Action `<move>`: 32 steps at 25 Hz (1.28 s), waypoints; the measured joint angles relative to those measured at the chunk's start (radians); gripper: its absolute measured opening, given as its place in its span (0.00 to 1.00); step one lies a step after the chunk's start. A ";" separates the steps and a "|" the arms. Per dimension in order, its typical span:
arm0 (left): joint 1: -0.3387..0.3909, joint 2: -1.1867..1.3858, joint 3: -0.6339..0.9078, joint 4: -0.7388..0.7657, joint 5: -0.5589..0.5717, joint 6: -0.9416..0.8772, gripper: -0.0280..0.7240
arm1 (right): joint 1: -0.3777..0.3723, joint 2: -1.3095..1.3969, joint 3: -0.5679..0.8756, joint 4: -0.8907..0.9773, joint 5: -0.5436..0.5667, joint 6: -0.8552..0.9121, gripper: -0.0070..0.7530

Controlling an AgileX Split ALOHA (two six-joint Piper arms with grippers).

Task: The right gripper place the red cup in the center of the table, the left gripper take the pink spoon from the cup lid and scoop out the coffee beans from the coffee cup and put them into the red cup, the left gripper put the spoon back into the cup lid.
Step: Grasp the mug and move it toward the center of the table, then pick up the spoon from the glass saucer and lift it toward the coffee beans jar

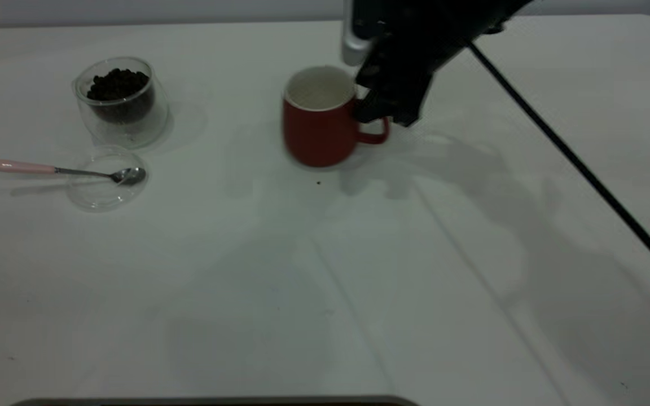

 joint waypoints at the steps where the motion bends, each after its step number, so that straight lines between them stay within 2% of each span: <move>1: 0.000 0.000 0.000 0.000 0.000 0.000 0.74 | 0.003 0.003 -0.003 0.002 0.000 0.000 0.67; 7: 0.000 0.000 0.000 0.000 0.000 0.000 0.74 | -0.014 -0.012 0.003 -0.011 0.025 0.042 0.67; 14: 0.000 0.000 0.000 0.000 0.000 0.000 0.74 | -0.100 -0.208 0.133 -0.139 0.153 0.245 0.67; 17: 0.000 0.000 0.000 0.000 0.000 0.000 0.74 | -0.119 -0.361 0.228 -0.195 0.238 0.466 0.67; 20: 0.000 0.000 0.000 0.000 0.000 0.000 0.74 | -0.154 -0.555 0.318 -0.290 0.317 0.807 0.67; 25: 0.000 0.000 0.000 0.000 0.000 0.000 0.74 | -0.290 -0.887 0.459 -0.606 0.481 1.424 0.67; 28: 0.000 0.000 0.000 0.000 0.000 0.000 0.74 | -0.382 -1.066 0.558 -0.785 0.583 1.660 0.67; 32: 0.000 0.000 0.000 0.000 0.000 0.000 0.74 | -0.479 -1.298 0.745 -0.903 0.630 1.800 0.67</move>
